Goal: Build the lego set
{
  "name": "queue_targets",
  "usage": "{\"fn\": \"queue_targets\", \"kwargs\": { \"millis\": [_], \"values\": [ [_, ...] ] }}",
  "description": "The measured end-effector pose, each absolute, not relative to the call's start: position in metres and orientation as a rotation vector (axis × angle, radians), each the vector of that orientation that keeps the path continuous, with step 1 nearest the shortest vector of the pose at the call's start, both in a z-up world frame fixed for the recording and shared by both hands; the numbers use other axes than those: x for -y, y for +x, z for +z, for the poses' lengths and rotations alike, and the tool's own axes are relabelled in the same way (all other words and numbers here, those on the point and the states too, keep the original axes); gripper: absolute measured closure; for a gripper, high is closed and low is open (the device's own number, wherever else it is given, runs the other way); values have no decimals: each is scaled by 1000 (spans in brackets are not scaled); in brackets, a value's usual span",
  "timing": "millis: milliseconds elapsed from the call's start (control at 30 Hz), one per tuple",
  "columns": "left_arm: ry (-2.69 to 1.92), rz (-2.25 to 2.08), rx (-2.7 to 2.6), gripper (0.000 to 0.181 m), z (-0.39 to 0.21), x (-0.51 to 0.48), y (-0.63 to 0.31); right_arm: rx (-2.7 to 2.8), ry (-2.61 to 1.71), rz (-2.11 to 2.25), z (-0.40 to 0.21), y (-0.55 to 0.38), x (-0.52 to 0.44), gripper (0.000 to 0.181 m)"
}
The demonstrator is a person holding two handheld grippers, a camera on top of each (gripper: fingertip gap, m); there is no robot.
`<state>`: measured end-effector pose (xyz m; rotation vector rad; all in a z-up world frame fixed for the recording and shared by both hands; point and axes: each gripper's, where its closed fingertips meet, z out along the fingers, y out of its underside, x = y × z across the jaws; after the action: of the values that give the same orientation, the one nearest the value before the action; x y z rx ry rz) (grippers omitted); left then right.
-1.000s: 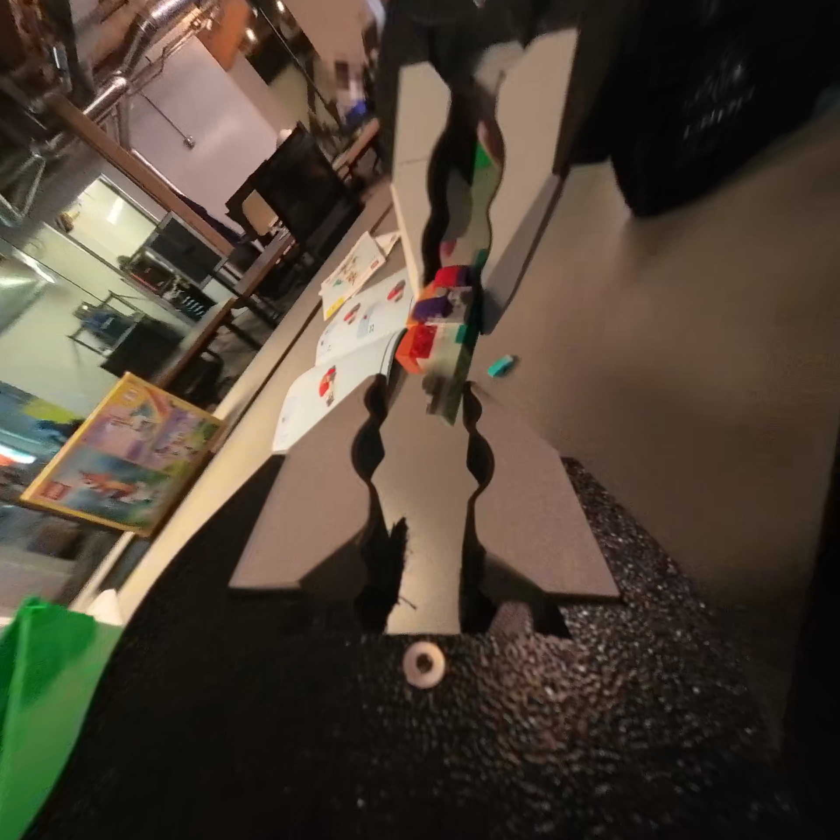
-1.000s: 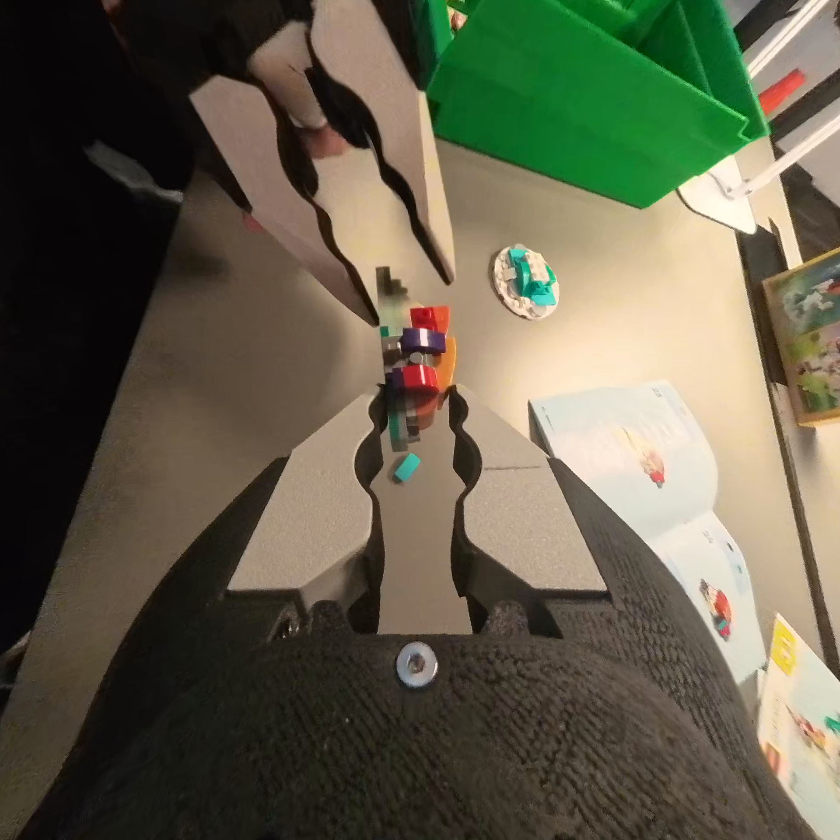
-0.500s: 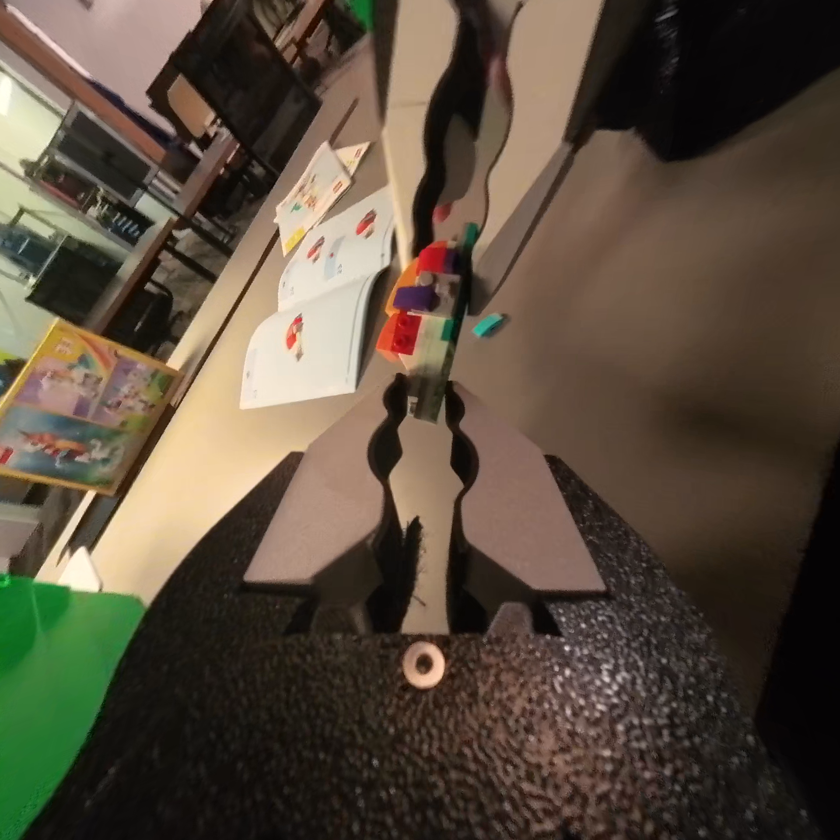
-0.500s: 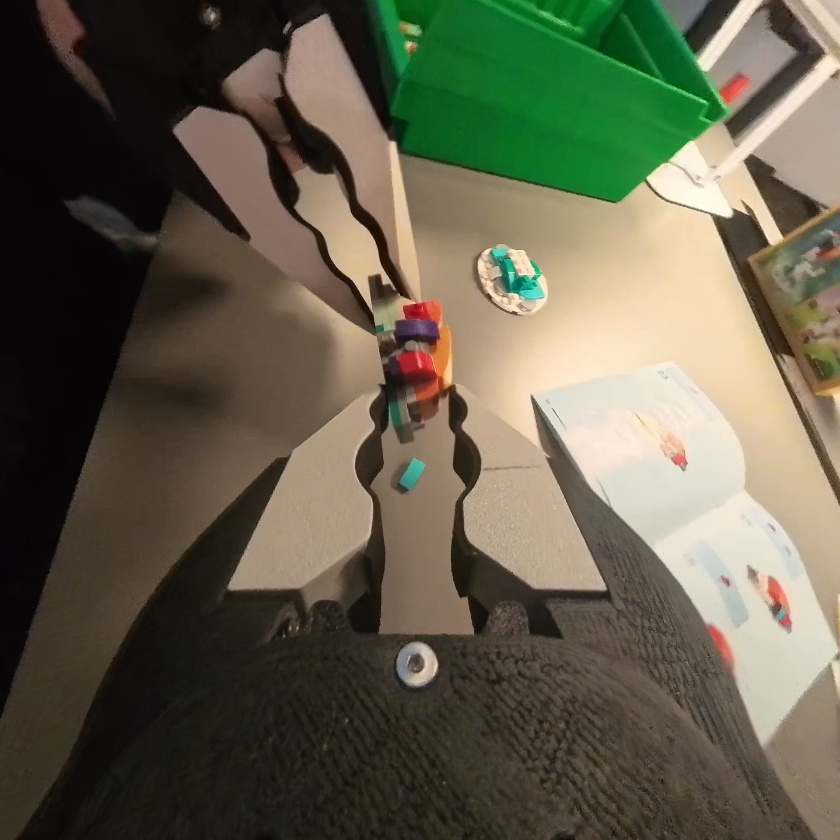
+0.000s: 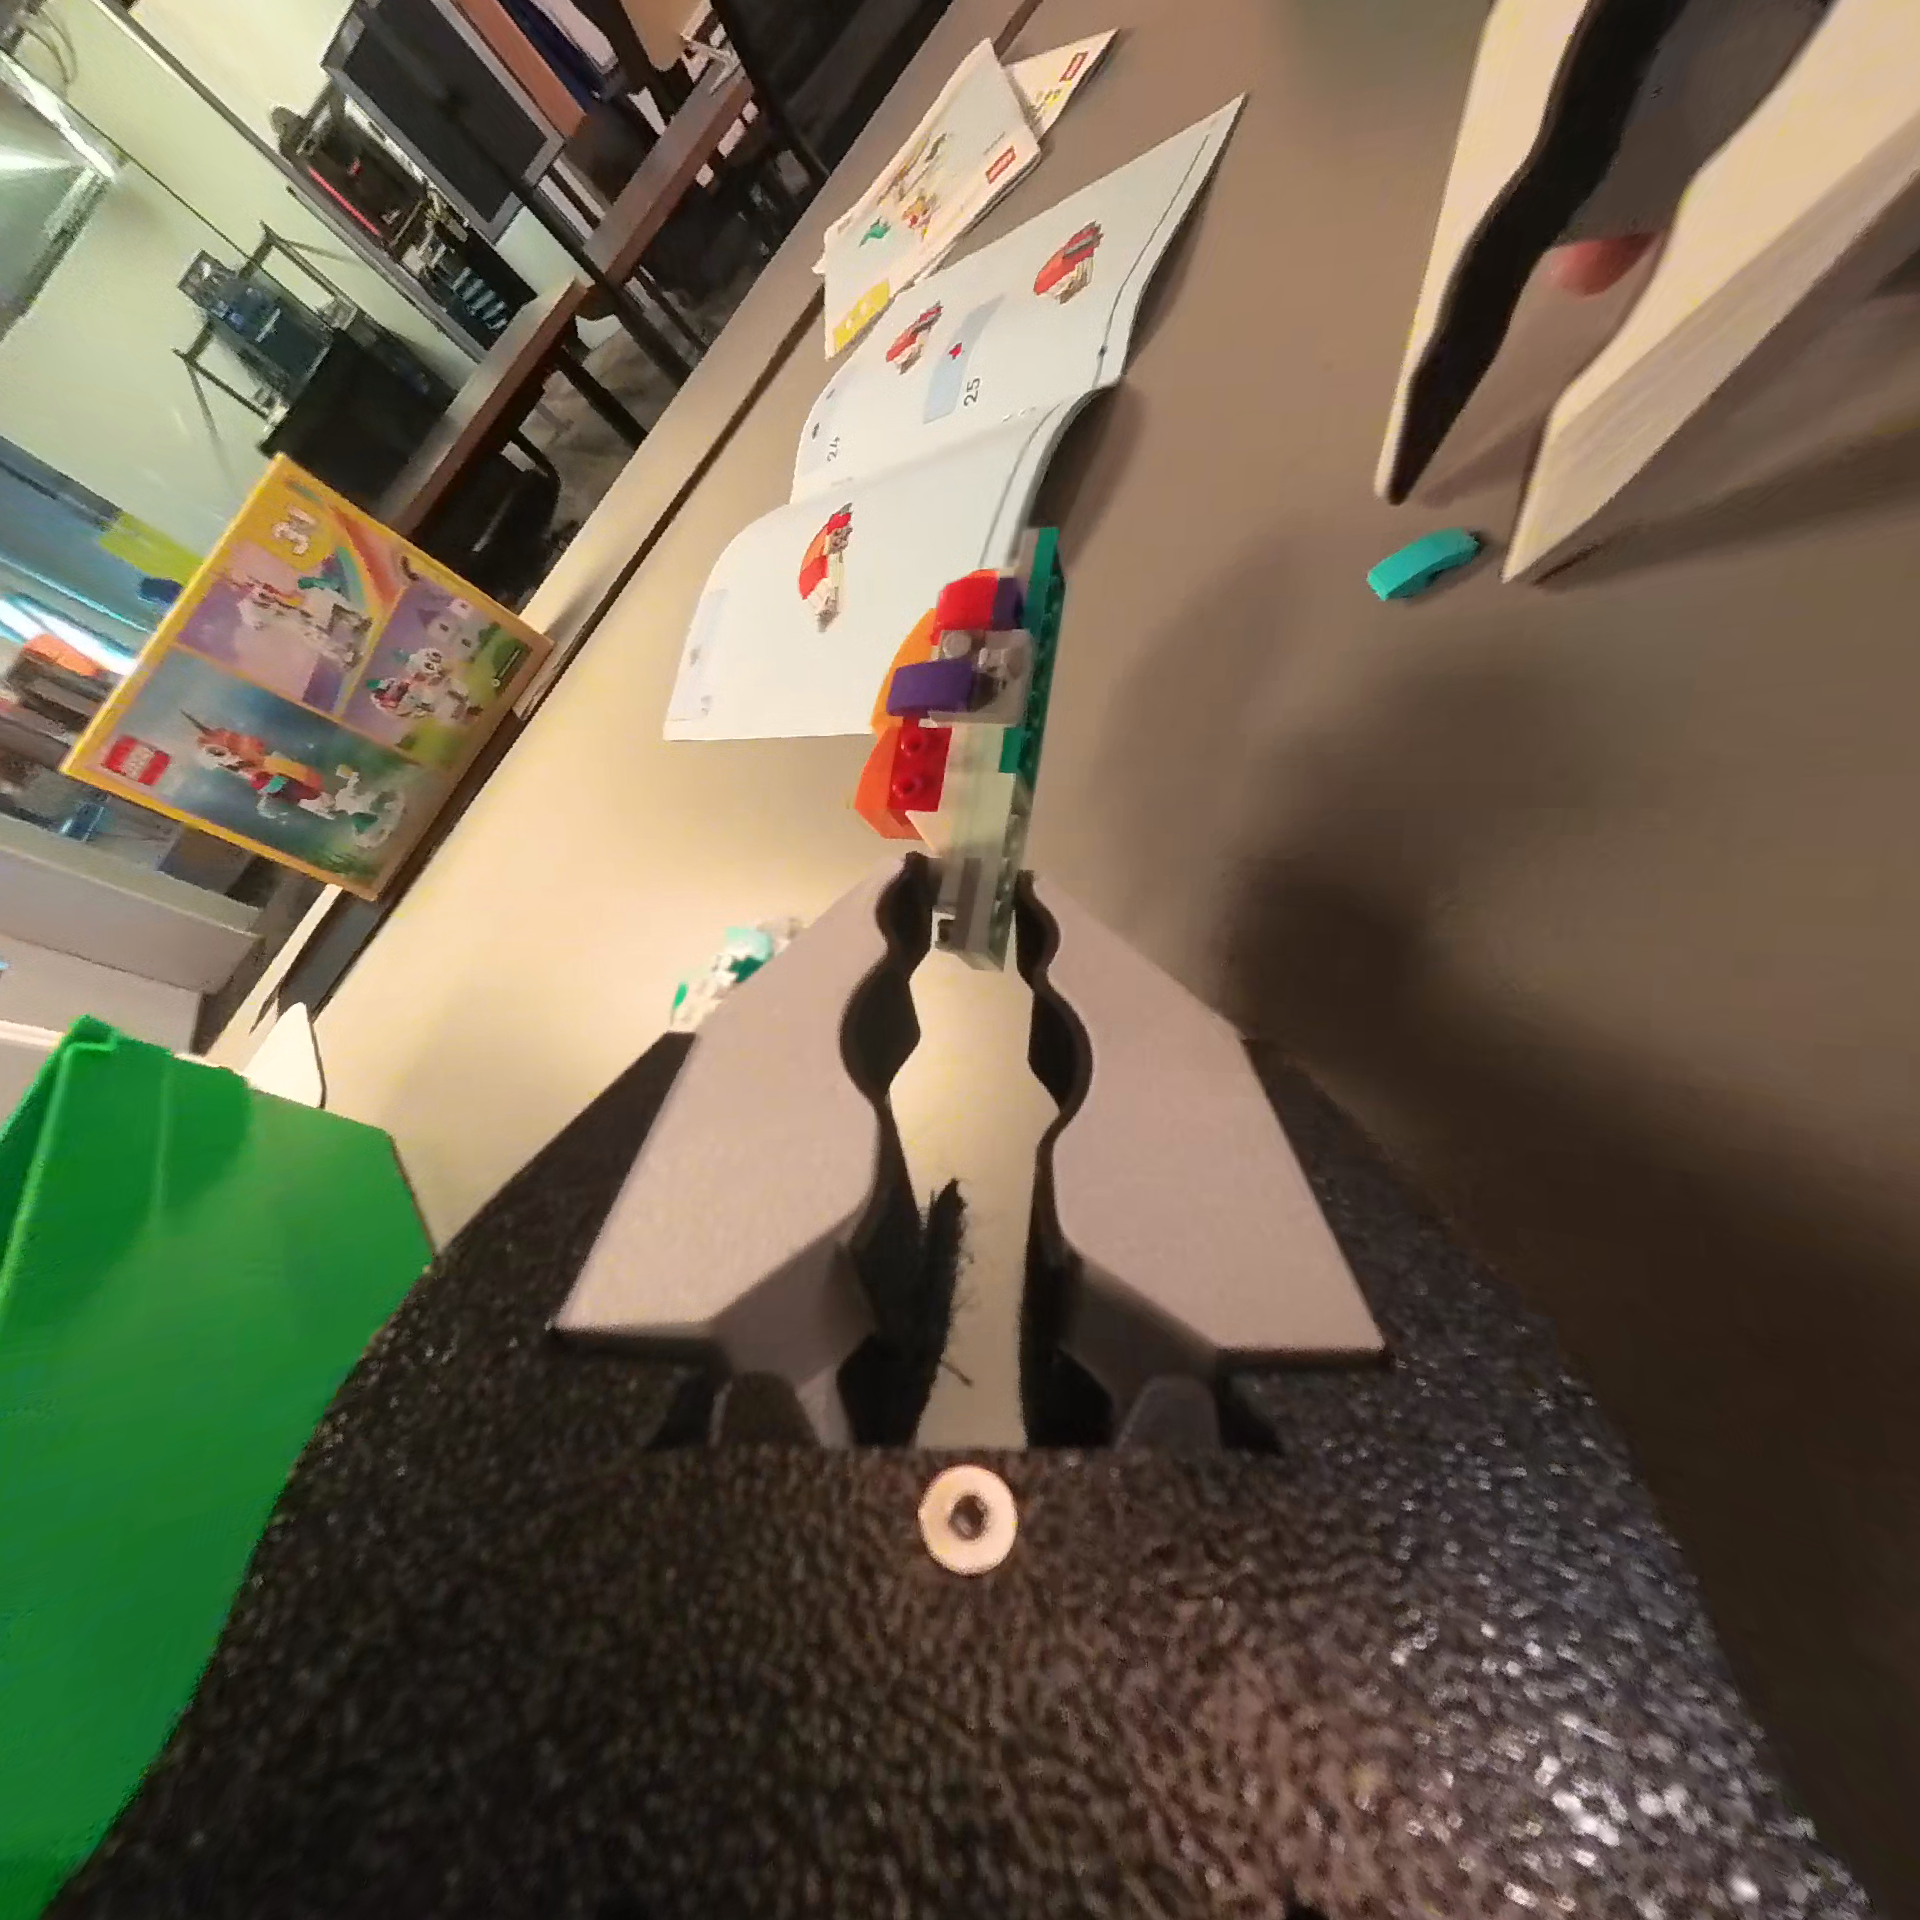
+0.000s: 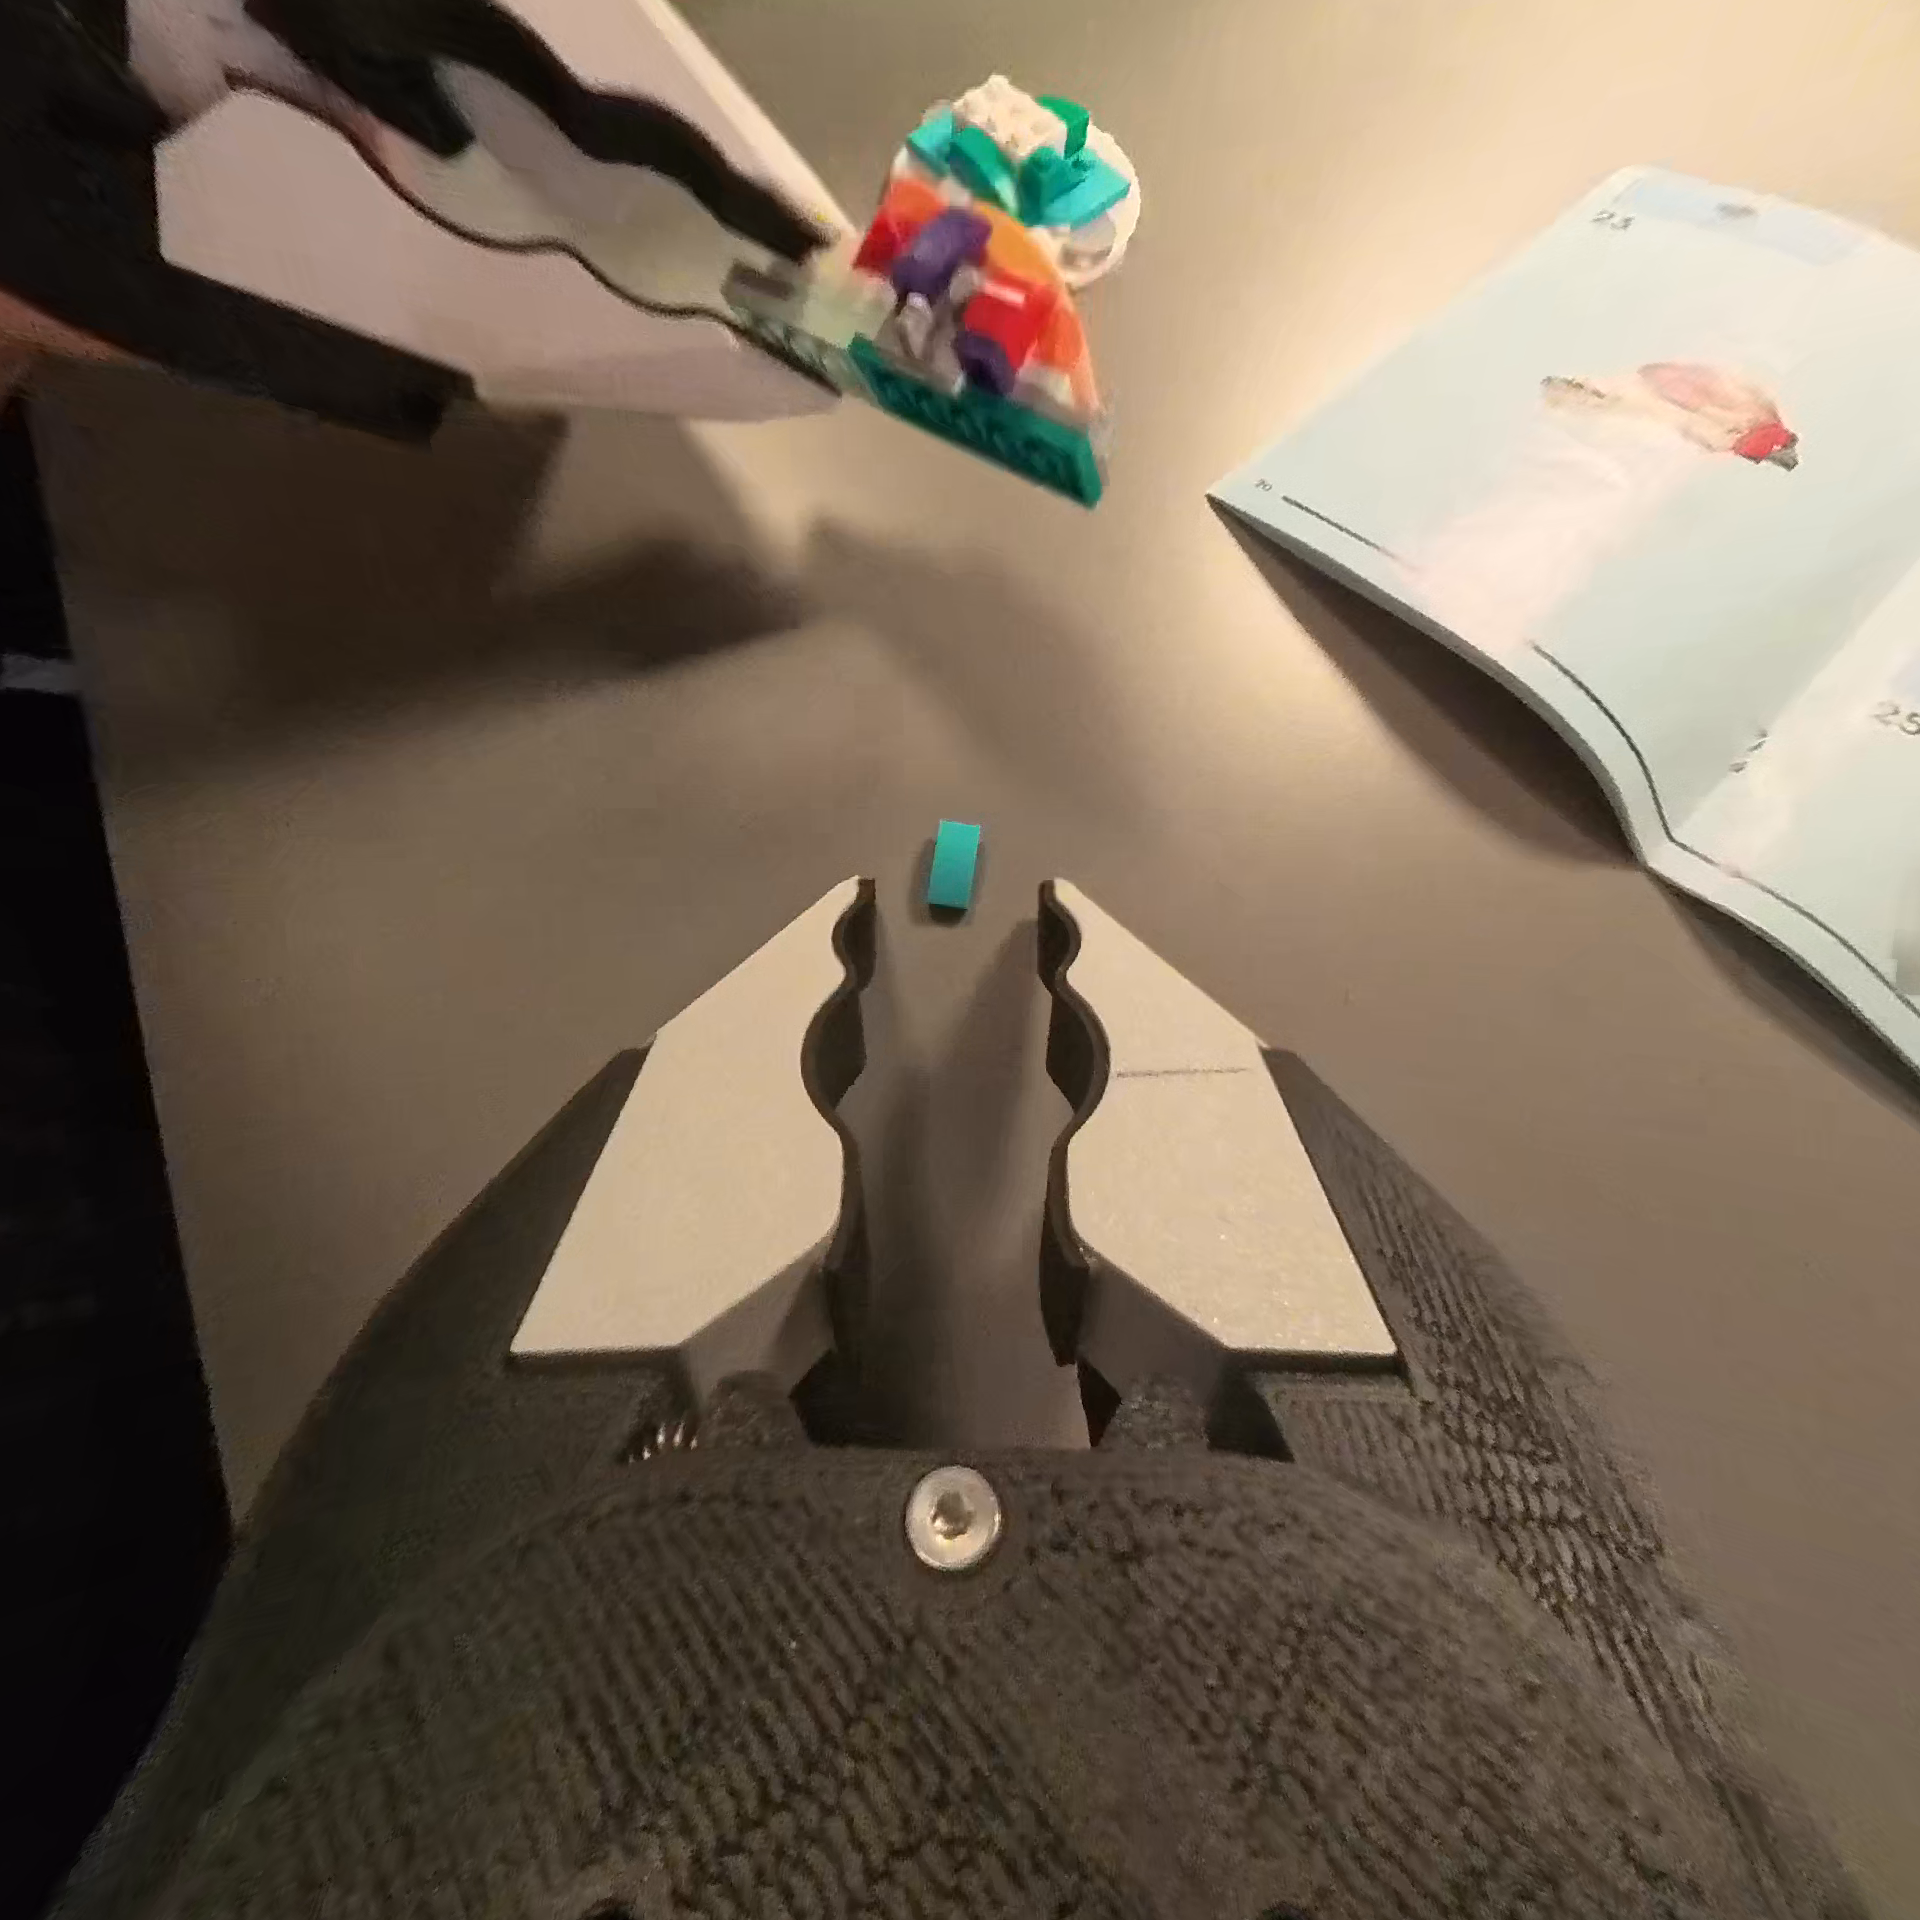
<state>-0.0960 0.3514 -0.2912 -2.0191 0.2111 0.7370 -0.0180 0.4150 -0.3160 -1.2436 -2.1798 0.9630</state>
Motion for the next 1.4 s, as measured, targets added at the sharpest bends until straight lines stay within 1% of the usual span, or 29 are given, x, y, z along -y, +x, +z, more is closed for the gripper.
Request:
{"fn": "queue_targets", "kwargs": {
  "millis": [233,500,633,800,867,933,1033,1167,1400],
  "values": [
    [-2005,755,-300,168,-296,-359,-82,2156,-1280,968,-317,-20,-414,161],
    [-2001,747,-313,168,-296,-359,-80,2140,-1290,956,-317,-23,-414,162],
    [-2009,728,-306,168,-297,-359,-80,2142,-1287,952,-318,-23,-414,168],
    [-2094,492,-208,168,-302,-360,-70,2149,-1281,955,-318,-23,-413,173],
    [-2122,461,-134,168,-304,-360,-72,2130,-1309,941,-318,-24,-417,175],
    [-2143,432,-79,168,-306,-362,-72,2073,-1366,915,-315,-26,-426,175],
    [-2197,324,-25,168,-311,-365,-62,1924,-1462,1002,-293,-33,-431,175],
    [-2243,357,-9,168,-314,-365,-60,1791,-1533,1068,-271,-44,-424,175],
    [-2248,443,-76,168,-313,-370,-52,1800,-1648,1025,-277,-57,-404,175]
  ]
}}
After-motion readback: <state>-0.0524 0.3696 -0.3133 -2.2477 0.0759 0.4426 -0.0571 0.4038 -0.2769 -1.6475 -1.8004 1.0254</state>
